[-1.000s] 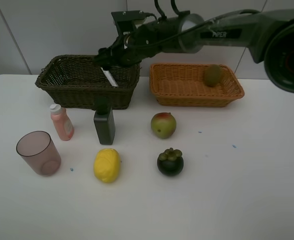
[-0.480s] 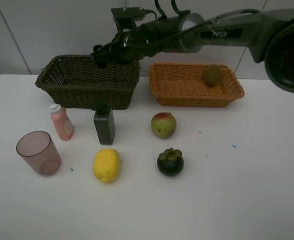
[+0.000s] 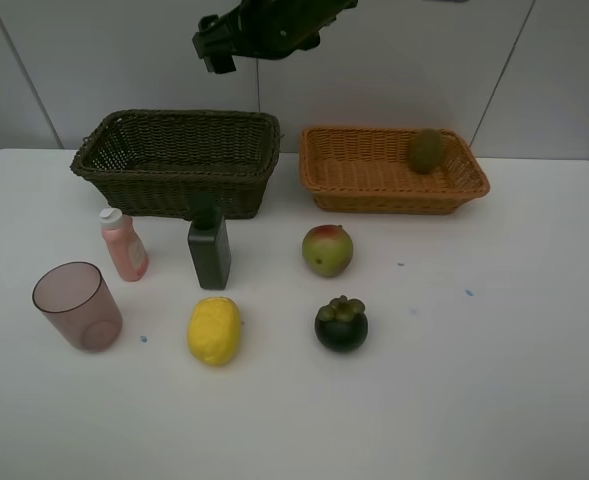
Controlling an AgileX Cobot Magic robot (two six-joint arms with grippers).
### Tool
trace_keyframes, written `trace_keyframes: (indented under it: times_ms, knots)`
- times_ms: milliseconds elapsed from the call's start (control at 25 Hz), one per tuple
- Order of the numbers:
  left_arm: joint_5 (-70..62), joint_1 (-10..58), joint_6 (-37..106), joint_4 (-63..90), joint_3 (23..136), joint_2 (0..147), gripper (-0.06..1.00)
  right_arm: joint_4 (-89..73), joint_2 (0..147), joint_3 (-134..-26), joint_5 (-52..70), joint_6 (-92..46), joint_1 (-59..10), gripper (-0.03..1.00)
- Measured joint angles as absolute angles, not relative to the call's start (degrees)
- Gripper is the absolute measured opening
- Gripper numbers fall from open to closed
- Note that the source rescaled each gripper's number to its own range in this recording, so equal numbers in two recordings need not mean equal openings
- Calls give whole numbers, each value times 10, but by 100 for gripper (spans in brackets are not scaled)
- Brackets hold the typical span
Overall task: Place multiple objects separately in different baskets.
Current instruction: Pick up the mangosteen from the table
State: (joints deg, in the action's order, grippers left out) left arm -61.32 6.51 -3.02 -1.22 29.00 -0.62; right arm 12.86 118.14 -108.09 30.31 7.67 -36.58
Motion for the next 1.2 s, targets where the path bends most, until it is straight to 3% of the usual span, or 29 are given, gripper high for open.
trace_keyframes:
  times_ms: [440, 1200]
  knots:
    - [-613, 65, -30, -12, 290, -6, 100, 85, 1009, -1080, 677, -33, -371, 91]
    - [-613, 65, -30, -12, 290, -6, 100, 0, 824, -777, 701, -71, -371, 91]
